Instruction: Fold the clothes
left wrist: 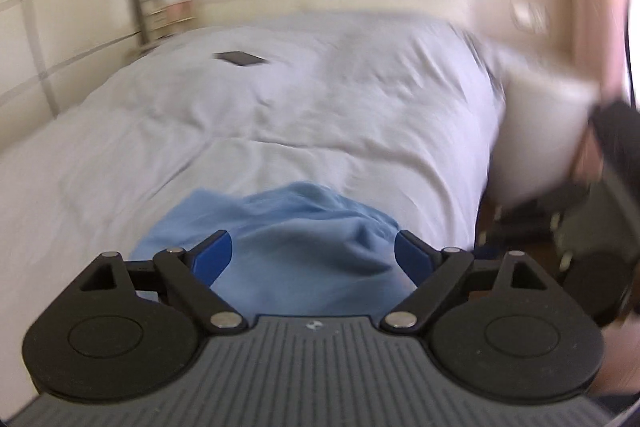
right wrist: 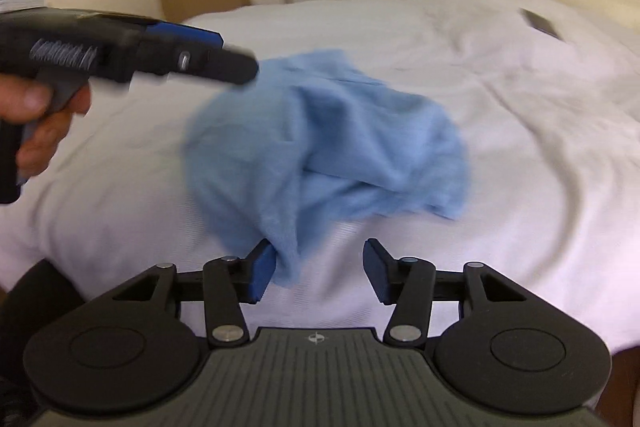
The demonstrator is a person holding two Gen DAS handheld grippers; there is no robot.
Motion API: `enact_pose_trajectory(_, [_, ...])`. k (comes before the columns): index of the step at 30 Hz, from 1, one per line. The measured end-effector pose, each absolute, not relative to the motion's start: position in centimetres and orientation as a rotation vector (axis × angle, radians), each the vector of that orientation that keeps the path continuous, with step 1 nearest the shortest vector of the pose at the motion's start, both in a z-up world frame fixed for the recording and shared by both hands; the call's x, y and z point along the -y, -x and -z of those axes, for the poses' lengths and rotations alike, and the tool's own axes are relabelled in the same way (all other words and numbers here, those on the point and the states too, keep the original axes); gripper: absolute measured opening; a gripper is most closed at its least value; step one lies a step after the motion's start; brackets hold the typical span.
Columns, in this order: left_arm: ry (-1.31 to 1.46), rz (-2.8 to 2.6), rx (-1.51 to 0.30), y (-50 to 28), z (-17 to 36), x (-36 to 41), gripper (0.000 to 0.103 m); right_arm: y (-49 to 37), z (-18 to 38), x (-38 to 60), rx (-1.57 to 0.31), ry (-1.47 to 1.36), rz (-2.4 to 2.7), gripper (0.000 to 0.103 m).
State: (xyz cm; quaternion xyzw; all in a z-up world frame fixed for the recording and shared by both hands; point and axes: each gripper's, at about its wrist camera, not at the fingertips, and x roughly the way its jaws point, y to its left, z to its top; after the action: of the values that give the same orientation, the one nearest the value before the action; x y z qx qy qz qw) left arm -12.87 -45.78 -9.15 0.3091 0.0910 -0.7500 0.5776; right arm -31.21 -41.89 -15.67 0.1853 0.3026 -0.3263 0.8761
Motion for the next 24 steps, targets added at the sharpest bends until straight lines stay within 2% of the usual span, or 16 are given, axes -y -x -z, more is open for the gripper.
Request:
enact_pose_trajectory(1, [-0.78,1.738,-0.182,13.7,9.9,46.4,0.077,31.6,15.8,42.2,-0.631,-0.392,0.704,0.051])
enact_pose_trajectory(3, [-0.873,1.701,-0.149,14.6,11.4,47.5,0.051,32.5,16.0,42.7,-0.629,-0.402,0.743,0.051])
enact_pose_trajectory(4, [-0.894,1.683,-0.165,14.4,12.0,47.9,0.024,33.2,16.1,43.0,-0.625,-0.406,0.757,0.051])
enact_pose_trajectory(5, [-0.888,1.67,-0.189,13.8,12.2,48.1,0.011,33.4,15.9,43.1,-0.62,-0.413,0.767,0.053])
enact_pose_trajectory(8, [-0.707,1.624,-0.26,9.6,10.0,45.7,0.006,34.0,15.4,43.8,-0.608,-0.412,0.794,0.055])
enact_pose_trajectory(14, [-0.414,1.323,-0.378,-1.7,5.7,37.6,0.004,33.5,14.2,45.1,-0.544,-0.364,0.75,0.057])
enact_pose_trajectory(17, [-0.409,1.188,-0.447,-5.4,6.8,34.4,0.004,32.1,13.4,45.9,-0.504,-0.33,0.71,0.065])
enact_pose_trajectory(19, [-0.425,1.123,-0.477,-6.6,7.8,32.8,0.0,30.5,12.7,46.2,-0.48,-0.296,0.675,0.065])
enact_pose_trajectory(24, [-0.416,1.068,-0.583,-7.8,10.7,29.8,0.0,26.6,11.8,47.5,-0.455,-0.214,0.63,0.068])
